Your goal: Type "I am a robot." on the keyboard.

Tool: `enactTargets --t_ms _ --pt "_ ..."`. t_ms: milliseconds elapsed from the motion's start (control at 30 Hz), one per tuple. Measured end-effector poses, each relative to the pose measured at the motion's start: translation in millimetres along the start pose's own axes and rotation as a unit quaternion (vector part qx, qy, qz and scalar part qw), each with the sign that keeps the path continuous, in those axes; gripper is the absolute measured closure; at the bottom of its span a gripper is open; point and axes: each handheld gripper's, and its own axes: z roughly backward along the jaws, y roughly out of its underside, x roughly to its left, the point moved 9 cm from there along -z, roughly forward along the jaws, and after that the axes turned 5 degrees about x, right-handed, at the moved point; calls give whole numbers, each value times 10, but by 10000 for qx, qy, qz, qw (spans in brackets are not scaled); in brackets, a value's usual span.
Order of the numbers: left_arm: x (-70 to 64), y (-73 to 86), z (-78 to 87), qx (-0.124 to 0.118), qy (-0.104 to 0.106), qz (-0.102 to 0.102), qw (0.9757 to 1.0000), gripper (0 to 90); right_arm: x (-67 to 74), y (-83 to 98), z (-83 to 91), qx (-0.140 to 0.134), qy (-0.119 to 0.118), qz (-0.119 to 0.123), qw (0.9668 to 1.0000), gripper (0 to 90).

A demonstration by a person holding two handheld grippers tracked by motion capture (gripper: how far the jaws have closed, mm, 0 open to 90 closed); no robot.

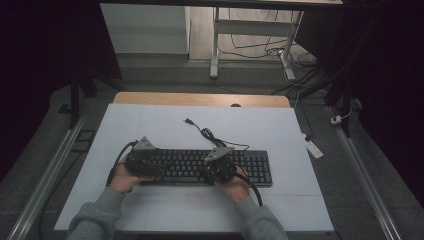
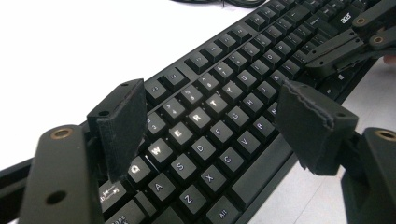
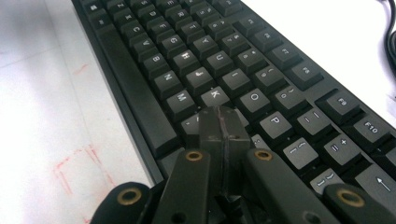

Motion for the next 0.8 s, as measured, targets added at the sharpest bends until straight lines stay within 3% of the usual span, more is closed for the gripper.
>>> enactTargets --t_ms 300,433,533,633,800 --pt "-2 9 -10 33 -10 5 10000 255 2 7 -8 7 54 41 10000 896" --pt "4 6 -5 13 -9 1 10000 255 -17 -72 110 -369 90 34 9993 888" --pt "5 8 -5 6 -8 25 10000 255 -65 -90 205 -570 255 -48 9980 726" --pt "6 12 -13 21 -16 12 10000 253 -113 -68 298 -726 404 -68 9965 619" --pt "-10 14 -13 23 -32 -11 10000 251 -169 -7 394 -863 474 -124 9951 547"
